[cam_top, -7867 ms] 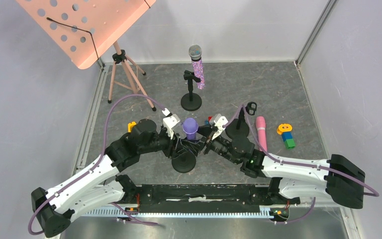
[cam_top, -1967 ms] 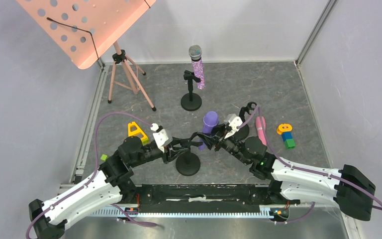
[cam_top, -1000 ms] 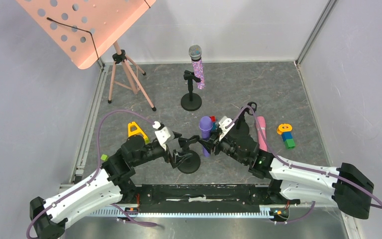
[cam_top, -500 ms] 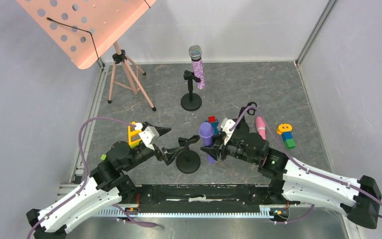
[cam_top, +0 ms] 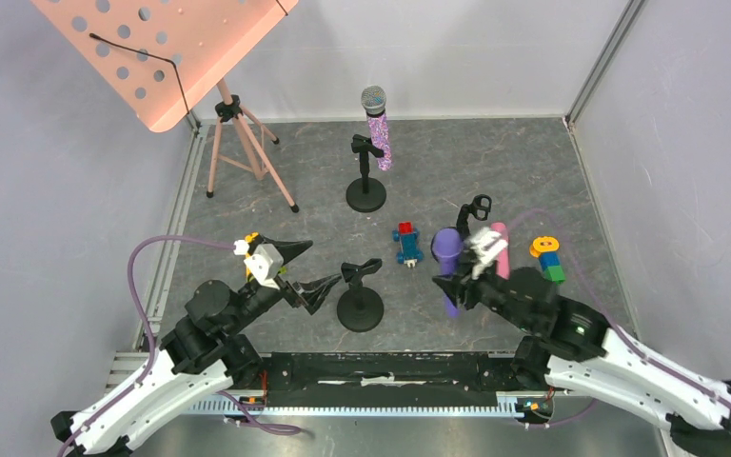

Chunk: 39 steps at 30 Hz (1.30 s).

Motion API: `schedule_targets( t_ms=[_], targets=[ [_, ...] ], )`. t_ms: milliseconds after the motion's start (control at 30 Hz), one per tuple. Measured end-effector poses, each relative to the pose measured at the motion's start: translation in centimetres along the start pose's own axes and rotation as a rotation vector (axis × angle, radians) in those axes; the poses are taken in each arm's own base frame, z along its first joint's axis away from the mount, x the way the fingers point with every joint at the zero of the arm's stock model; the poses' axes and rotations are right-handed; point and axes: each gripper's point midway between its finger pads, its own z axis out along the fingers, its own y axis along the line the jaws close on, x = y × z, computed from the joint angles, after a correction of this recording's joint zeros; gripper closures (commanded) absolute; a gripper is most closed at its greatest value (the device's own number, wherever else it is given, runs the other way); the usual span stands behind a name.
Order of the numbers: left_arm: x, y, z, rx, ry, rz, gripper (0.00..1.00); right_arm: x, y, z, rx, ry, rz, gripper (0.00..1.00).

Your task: Remove the microphone from the stand

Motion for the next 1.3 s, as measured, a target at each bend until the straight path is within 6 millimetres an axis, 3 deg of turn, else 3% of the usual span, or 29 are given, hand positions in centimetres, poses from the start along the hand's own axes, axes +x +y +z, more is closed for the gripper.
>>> schedule_targets(
  t_ms=[167,233,367,533,667,1033,1300],
  targets=[
    [-0.1,0.3,-0.1,-0.015,-0.006,-0.001,0.00,-5.6,-3.0,-5.0,0.113,-0.312,0.151,0.66],
    [-0.1,0.3,-0.1,-0.016,-0.004,-0.002,0.00,-6.0,-4.8,-6.0,0.207,-0.348,0.207,0.65],
    [0.4,0.3,0.1,-0.017,0.014,-0.004,0.00,-3.2,-7.7,-5.9,0.408,-0.217,0.220,0.66],
    [1.2,0.3,0.4,-0.017,0.046,-0.004,0.00,0.6,-9.5,-5.5,0.564,-0.029,0.167,0.66],
    [1.6,0.0,0.4,0.000,0.065,-0.004,0.00,2.0,-10.2,-5.6,0.639,0.072,0.135,0.63],
    [2.1,-0.1,0.3,0.001,0.085,-0.014,0.00,4.6,-11.8,-4.6,0.692,0.249,0.108,0.67],
    [2.2,-0.1,0.3,0.001,0.090,-0.015,0.00,10.5,-12.5,-2.4,0.612,0.490,0.107,0.65]
  ],
)
